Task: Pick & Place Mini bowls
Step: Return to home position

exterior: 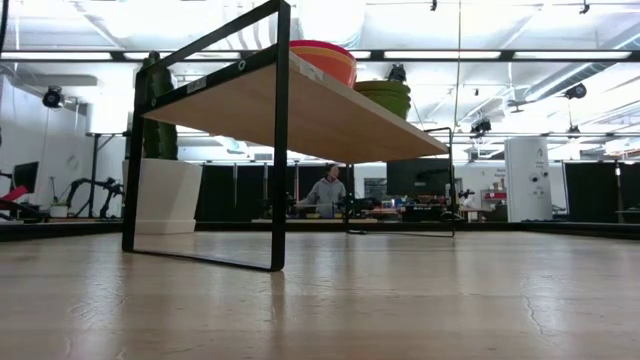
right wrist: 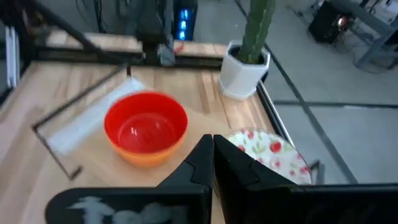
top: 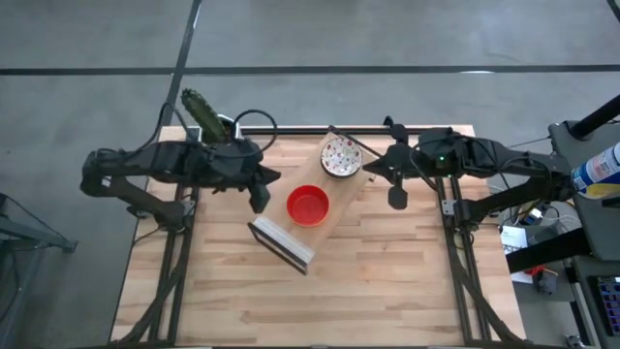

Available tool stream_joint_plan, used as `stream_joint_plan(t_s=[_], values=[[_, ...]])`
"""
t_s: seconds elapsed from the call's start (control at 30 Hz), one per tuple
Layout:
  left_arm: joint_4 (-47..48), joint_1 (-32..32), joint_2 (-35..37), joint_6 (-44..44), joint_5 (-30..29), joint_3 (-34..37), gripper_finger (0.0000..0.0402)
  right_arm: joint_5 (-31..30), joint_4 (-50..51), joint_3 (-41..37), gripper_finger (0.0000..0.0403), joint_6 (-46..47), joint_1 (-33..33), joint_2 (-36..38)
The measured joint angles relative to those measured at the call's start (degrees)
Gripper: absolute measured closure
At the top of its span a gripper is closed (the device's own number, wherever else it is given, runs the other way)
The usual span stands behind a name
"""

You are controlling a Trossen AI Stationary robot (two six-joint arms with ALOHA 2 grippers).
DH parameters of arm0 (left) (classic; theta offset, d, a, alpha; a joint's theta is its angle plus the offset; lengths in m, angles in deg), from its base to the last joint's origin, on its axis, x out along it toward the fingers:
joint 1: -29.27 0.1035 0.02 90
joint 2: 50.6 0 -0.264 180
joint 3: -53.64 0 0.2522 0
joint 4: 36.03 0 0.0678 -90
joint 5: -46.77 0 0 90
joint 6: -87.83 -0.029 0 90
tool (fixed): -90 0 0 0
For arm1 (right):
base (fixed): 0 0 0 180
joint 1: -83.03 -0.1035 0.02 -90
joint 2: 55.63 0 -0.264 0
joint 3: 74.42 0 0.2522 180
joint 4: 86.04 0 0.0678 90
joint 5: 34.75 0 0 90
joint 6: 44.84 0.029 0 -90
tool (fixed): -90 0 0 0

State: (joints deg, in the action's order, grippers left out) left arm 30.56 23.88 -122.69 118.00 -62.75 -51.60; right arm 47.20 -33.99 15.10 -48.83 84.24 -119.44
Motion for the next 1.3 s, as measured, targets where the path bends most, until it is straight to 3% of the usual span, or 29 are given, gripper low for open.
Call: stream_joint_plan(t_s=[0.13, 0.33, 0.47, 0.6, 0.7, 0.87, 0.97, 1.13, 1.3], values=[[-8.06, -1.08, 2.72, -3.57, -4.49, 6.33, 0.0401, 0.07, -5.16, -3.28, 0.0394, 0.19, -0.02, 0.33], [-25.04, -4.55, 11.3, -9.58, -2.54, 18.88, 0.0401, 8.48, -7.44, -5.54, 0.0394, 0.7, 1.93, 1.07], [-35.9, -8.15, 19.15, -15.11, -2.08, 28.03, 0.0401, 9.85, -7.47, -6.37, 0.0394, 1.05, 4.32, 2.0], [-31.78, -8.68, 26.33, -18.73, -2.16, 35.63, 0.0401, 12.65, -7.76, -8.78, 0.0394, 0.71, 6.4, 3.3], [-31.9, -9.14, 30.61, -15.47, -1.71, 41.11, 0.0401, 17.12, -9.86, -12.7, 0.0394, 1.4, 7.66, 4.64], [-46.03, -9.18, 36.16, -20.81, 5.27, 50.14, 0.0401, 23.21, -25.23, -22.35, 0.0394, 1.65, 8.01, 8.99], [-50.75, -9.2, 38.7, -23.7, 6.57, 54.67, 0.0401, 23.29, -32.71, -27.42, 0.0394, 1.92, 8.02, 12.13], [-53.39, -9.19, 41.44, -19.9, 6.87, 60.99, 0.0401, 20.51, -29.91, -34.49, 0.0394, -1.03, 8.64, 16.13], [-58.9, -9.3, 43.79, -19.89, 9.68, 66.24, 0.0401, 22.05, -38.22, -41.44, 0.0394, 0.43, 8.42, 22.38]])
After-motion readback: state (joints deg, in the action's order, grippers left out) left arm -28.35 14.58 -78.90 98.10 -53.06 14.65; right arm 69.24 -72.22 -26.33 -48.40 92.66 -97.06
